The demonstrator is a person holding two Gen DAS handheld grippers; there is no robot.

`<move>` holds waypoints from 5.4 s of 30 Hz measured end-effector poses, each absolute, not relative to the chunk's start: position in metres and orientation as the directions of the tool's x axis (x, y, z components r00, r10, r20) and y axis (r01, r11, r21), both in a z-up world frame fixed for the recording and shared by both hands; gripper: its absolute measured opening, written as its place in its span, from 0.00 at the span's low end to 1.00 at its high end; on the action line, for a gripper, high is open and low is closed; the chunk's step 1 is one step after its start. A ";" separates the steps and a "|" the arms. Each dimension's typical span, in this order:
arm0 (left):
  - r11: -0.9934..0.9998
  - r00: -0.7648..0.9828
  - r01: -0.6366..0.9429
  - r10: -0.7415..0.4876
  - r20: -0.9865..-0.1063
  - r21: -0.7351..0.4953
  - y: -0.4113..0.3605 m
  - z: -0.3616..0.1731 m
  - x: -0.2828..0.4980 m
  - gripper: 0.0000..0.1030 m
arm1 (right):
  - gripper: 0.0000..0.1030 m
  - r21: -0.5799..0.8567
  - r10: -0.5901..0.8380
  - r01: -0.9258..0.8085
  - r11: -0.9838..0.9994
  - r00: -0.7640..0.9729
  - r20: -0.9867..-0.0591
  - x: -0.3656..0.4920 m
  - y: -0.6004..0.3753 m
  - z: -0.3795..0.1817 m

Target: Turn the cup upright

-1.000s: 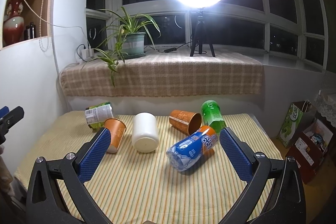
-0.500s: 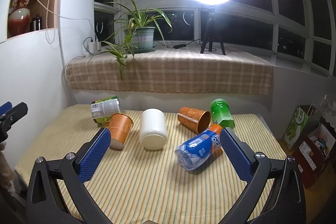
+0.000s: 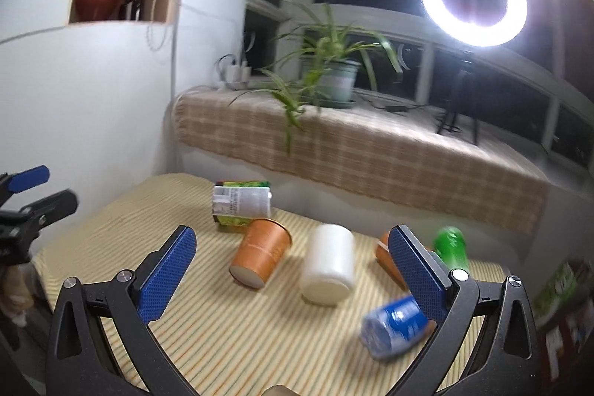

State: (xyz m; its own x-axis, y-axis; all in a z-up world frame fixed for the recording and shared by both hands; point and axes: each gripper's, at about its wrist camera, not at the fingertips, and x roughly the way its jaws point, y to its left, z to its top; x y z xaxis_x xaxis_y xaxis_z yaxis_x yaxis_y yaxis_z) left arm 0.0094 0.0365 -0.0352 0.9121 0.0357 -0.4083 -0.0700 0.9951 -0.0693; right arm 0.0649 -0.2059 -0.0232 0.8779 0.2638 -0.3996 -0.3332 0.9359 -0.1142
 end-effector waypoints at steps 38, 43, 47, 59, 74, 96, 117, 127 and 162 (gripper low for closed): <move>0.964 0.778 -0.253 0.154 -0.609 -0.080 0.131 -0.116 0.052 1.00 | 0.99 -0.575 0.098 -0.818 -0.027 0.570 -0.816 0.266 -0.014 -0.146; 0.962 0.782 -0.260 0.159 -0.603 -0.083 0.135 -0.114 0.051 1.00 | 0.98 -0.586 0.069 -0.808 -0.061 0.582 -0.810 0.278 -0.009 -0.160; 0.961 0.778 -0.263 0.162 -0.607 -0.080 0.136 -0.115 0.052 1.00 | 0.91 -0.574 0.069 -0.817 -0.060 0.571 -0.818 0.286 -0.004 -0.164; 0.958 0.785 -0.275 0.173 -0.594 -0.084 0.140 -0.112 0.042 1.00 | 0.84 -0.611 0.153 -0.792 0.002 0.604 -0.783 0.272 0.002 -0.134; 0.956 0.822 -0.277 0.181 -0.541 -0.101 0.141 -0.092 0.006 1.00 | 0.84 -0.444 0.494 -0.839 0.314 0.544 -0.679 0.186 -0.030 -0.030; 0.973 0.835 -0.027 -0.104 -0.541 -0.229 0.070 -0.088 -0.007 1.00 | 0.84 0.544 0.678 -0.405 0.735 0.422 -0.602 0.063 -0.238 -0.094; 0.954 0.786 0.014 -0.195 -0.587 -0.298 0.059 -0.081 -0.005 1.00 | 0.86 0.674 0.714 -0.236 0.700 0.204 -0.670 0.149 -0.234 -0.156; 0.904 0.700 0.063 -0.342 -0.626 -0.424 0.052 -0.085 0.018 1.00 | 0.87 0.647 0.699 -0.268 0.714 0.225 -0.678 0.154 -0.220 -0.156; 0.637 0.348 -0.073 -0.705 -0.618 -0.768 -0.014 -0.175 0.151 0.88 | 0.87 0.412 0.365 -0.083 0.908 0.642 -0.674 -0.032 -0.341 -0.112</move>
State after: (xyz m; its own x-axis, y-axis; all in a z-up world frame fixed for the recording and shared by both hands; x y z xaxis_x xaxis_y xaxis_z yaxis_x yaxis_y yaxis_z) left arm 0.1510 -0.0139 -0.1749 0.3485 -0.7047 -0.6180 -0.0735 0.6368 -0.7675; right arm -0.0324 -0.3411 -0.1124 0.6422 0.3645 -0.6743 -0.0829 0.9076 0.4116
